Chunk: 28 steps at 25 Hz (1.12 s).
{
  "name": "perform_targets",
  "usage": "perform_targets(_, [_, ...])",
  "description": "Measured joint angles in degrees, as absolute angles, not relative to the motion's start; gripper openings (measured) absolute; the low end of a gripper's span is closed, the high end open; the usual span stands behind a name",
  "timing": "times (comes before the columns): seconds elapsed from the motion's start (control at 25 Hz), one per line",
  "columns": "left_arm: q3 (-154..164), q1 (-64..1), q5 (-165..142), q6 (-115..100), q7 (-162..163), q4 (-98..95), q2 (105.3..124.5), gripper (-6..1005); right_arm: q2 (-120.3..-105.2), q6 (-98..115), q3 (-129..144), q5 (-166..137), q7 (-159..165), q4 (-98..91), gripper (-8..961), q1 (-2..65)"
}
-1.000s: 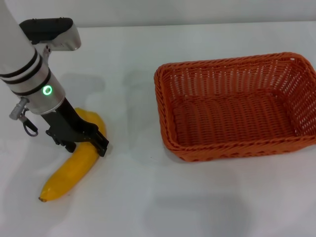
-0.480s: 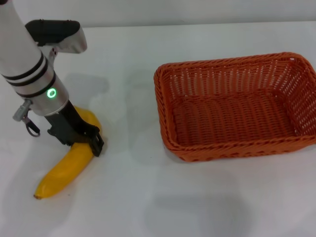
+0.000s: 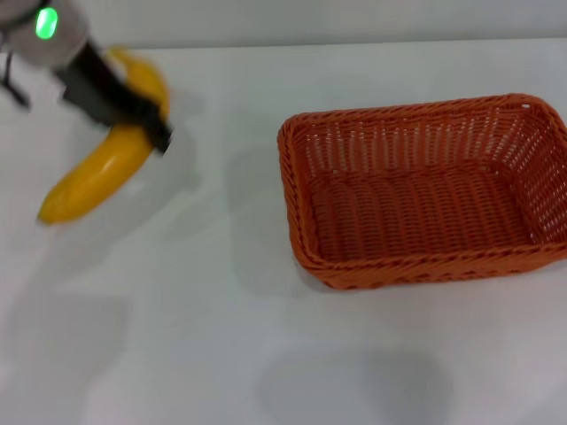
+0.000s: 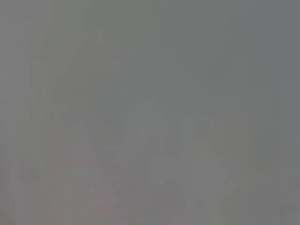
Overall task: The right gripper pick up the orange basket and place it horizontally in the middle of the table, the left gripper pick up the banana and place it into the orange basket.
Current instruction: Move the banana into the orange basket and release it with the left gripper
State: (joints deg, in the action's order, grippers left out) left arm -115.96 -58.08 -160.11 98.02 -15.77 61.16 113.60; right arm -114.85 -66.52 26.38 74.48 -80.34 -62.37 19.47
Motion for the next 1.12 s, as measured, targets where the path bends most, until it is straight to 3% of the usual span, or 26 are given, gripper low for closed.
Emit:
perform_targets(0.16, [-117.6,-65.3,-158.6,99.0,-19.4,58.7,113.17,509,-114.87,-66.9,26.6,75.1,-80.4,-62.7,761,20.2])
perform_targets(0.32, [-117.5,-73.1,-158.8,95.8,-23.2,51.2,114.22,508,-114.93,-66.9,27.3,76.6,-80.8,-62.3,761,21.1])
perform_targets(0.52, [-116.9,-83.3,-158.4,90.2,-27.1,42.3,118.07,508,-115.02,-67.1,27.6,77.9,-80.8,-62.2,761,21.4])
perform_targets(0.64, [-115.1,-86.6,-155.9,87.2,-27.6,40.9,119.39,508,-115.03,-67.2,27.7,78.1,-80.6,-62.2,761,21.4])
perform_targets(1.12, [-99.6,-87.4,-137.4,82.8,-24.8,38.6,119.64,509,-115.05,-68.2,28.0,79.5,-81.0,-61.0,760,20.6])
